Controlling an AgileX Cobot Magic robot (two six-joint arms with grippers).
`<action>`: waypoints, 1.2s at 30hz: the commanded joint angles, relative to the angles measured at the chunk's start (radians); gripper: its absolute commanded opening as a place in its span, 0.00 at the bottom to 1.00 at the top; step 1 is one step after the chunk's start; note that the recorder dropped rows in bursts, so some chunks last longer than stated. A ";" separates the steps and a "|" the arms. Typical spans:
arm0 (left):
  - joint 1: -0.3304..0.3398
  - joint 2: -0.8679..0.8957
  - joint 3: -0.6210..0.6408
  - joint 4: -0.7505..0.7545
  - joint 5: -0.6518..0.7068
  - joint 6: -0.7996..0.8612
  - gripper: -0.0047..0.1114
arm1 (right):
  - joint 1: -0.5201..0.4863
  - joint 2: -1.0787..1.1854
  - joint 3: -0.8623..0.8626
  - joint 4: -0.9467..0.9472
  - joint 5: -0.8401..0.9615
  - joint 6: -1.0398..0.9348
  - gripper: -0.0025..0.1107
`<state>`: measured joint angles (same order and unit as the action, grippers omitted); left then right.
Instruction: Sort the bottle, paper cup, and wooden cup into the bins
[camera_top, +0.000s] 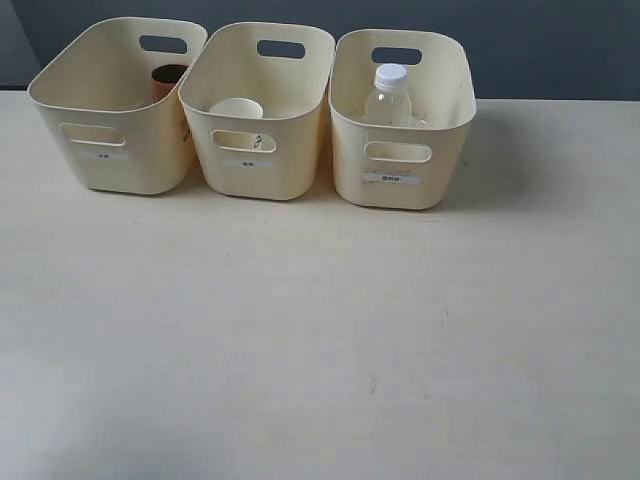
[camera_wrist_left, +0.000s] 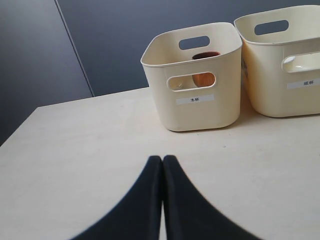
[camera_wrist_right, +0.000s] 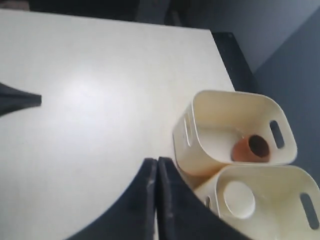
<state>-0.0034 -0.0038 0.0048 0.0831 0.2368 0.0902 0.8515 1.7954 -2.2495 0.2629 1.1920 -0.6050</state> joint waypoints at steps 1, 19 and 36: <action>-0.001 0.004 -0.005 -0.002 -0.005 -0.002 0.04 | -0.002 -0.148 0.198 -0.137 -0.071 0.050 0.02; -0.001 0.004 -0.005 -0.002 -0.005 -0.002 0.04 | -0.401 -0.707 1.134 -0.195 -0.681 0.268 0.02; -0.001 0.004 -0.005 -0.002 -0.005 -0.002 0.04 | -0.774 -1.367 1.926 -0.019 -1.001 0.268 0.02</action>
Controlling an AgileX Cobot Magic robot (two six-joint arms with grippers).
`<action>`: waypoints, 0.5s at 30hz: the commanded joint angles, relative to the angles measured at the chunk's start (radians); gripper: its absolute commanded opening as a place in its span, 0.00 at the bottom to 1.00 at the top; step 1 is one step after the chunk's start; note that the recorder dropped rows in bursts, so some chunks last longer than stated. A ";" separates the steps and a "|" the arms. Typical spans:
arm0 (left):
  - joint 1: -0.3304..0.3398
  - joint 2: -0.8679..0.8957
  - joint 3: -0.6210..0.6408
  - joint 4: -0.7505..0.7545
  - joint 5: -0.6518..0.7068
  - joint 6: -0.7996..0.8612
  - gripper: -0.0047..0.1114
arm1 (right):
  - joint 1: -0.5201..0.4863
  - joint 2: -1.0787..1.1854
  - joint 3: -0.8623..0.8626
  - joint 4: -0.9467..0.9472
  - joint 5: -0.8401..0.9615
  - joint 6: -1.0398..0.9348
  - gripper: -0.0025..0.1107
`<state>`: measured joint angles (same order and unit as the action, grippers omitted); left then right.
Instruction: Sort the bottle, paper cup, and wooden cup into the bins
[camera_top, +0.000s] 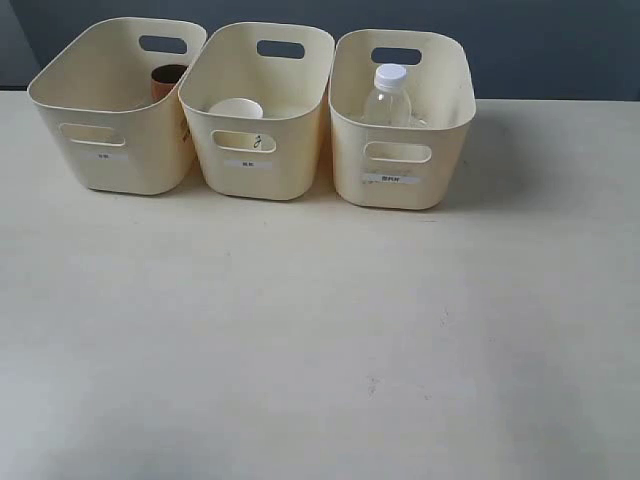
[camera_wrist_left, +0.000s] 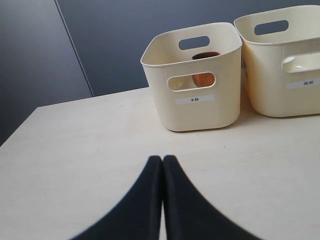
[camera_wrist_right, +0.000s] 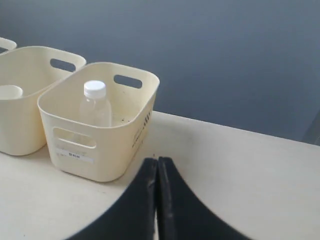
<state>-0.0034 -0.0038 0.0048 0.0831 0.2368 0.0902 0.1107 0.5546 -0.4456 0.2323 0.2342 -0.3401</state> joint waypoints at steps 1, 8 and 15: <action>-0.001 0.004 -0.005 -0.002 -0.005 -0.002 0.04 | -0.039 -0.158 0.147 0.019 -0.043 0.003 0.02; -0.001 0.004 -0.005 -0.002 -0.005 -0.002 0.04 | -0.048 -0.402 0.315 0.023 -0.074 0.001 0.02; -0.001 0.004 -0.005 -0.002 -0.005 -0.002 0.04 | -0.064 -0.555 0.411 0.043 -0.067 0.001 0.02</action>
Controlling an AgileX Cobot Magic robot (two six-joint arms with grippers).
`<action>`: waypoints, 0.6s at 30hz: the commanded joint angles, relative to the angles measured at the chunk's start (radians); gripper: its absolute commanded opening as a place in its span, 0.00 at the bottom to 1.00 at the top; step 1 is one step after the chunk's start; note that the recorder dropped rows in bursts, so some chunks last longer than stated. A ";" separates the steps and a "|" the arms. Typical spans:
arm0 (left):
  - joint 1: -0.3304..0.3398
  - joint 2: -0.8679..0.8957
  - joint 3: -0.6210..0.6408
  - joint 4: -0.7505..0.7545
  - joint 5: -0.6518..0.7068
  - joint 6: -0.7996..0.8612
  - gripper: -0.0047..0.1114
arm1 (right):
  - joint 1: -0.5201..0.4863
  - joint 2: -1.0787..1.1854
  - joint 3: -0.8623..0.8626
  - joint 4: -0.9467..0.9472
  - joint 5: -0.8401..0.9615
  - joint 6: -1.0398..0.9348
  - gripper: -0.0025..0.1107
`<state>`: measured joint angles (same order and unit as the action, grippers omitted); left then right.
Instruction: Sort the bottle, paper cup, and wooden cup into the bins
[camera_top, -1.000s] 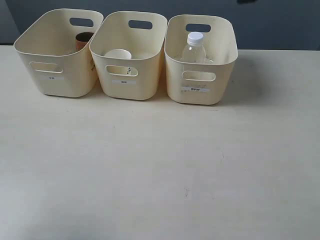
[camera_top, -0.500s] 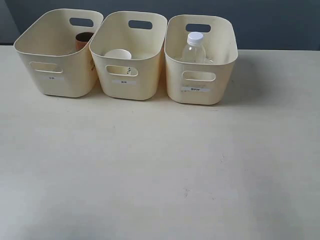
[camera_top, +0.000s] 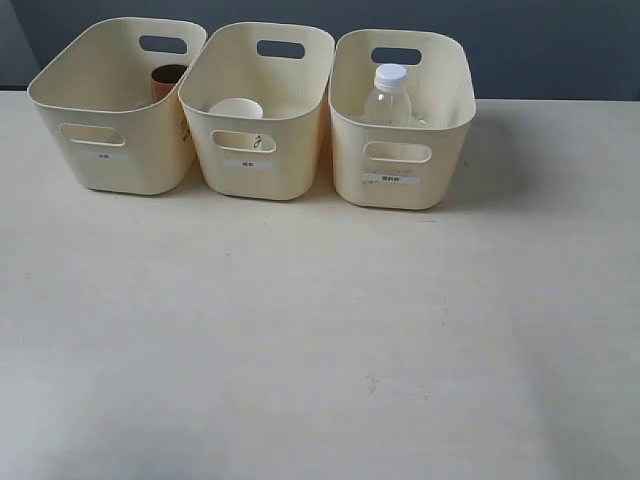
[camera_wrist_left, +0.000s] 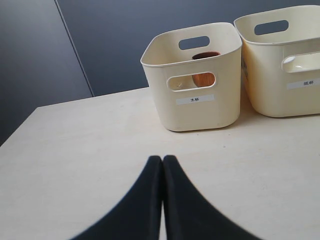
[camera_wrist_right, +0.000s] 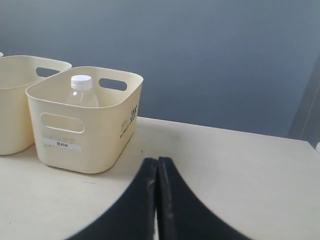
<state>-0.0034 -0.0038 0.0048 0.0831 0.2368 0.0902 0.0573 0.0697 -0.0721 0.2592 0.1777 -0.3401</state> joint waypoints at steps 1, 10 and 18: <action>-0.001 0.004 -0.005 -0.002 -0.005 -0.002 0.04 | -0.013 -0.070 0.046 0.016 -0.001 0.001 0.02; -0.001 0.004 -0.005 -0.002 -0.005 -0.002 0.04 | -0.045 -0.070 0.072 0.012 -0.037 0.000 0.02; -0.001 0.004 -0.005 -0.002 -0.005 -0.002 0.04 | -0.097 -0.070 0.072 0.012 -0.001 0.000 0.02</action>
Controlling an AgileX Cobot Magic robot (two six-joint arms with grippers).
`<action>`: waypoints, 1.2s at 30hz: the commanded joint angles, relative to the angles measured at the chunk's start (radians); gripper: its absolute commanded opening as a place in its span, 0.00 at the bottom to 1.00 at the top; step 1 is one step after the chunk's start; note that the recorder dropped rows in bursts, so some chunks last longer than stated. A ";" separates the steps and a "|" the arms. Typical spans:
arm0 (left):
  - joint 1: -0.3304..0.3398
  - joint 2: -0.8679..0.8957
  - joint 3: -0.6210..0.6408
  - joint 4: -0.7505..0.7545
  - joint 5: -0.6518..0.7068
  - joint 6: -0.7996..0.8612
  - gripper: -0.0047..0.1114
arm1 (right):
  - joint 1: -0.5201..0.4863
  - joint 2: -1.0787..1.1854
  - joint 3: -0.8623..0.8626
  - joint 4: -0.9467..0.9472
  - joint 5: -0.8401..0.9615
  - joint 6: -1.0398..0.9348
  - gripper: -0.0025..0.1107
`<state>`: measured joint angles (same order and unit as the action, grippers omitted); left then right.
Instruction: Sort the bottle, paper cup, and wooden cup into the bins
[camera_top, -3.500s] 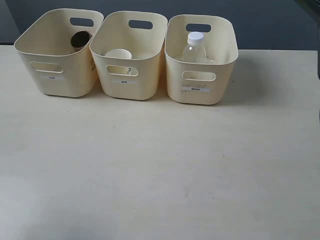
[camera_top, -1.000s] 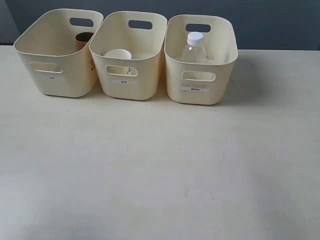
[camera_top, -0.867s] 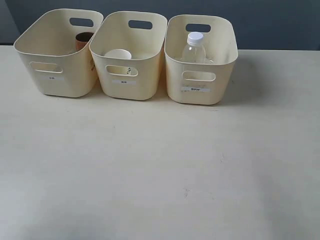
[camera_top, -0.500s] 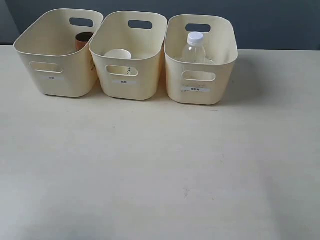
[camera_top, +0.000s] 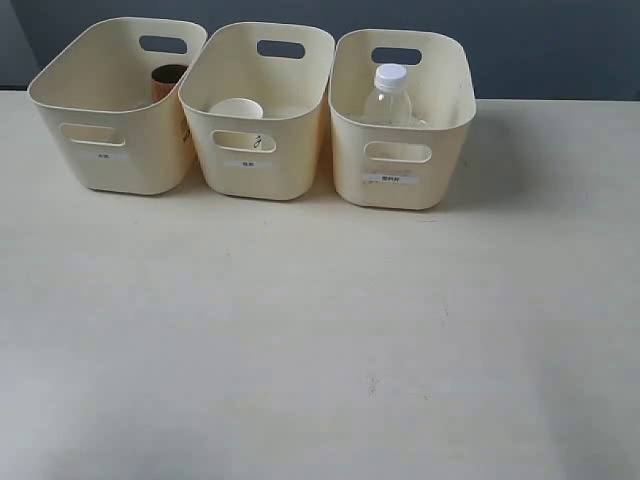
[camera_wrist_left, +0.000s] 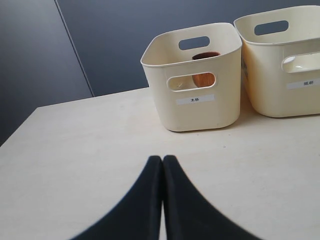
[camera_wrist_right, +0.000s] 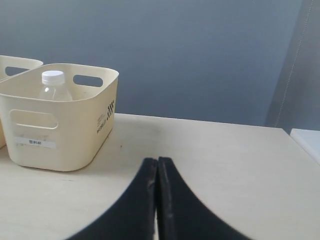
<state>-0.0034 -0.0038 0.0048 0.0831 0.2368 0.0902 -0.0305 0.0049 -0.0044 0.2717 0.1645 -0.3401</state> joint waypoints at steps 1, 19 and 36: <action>-0.001 0.004 -0.005 -0.002 -0.005 -0.002 0.04 | -0.009 -0.005 0.004 0.003 0.014 0.000 0.02; -0.001 0.004 -0.005 -0.002 -0.005 -0.002 0.04 | -0.009 -0.005 0.004 0.008 0.014 0.000 0.02; -0.001 0.004 -0.005 -0.002 -0.005 -0.002 0.04 | -0.009 -0.005 0.004 0.027 0.014 0.000 0.02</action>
<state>-0.0034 -0.0038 0.0048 0.0831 0.2368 0.0902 -0.0350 0.0049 -0.0037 0.2971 0.1820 -0.3401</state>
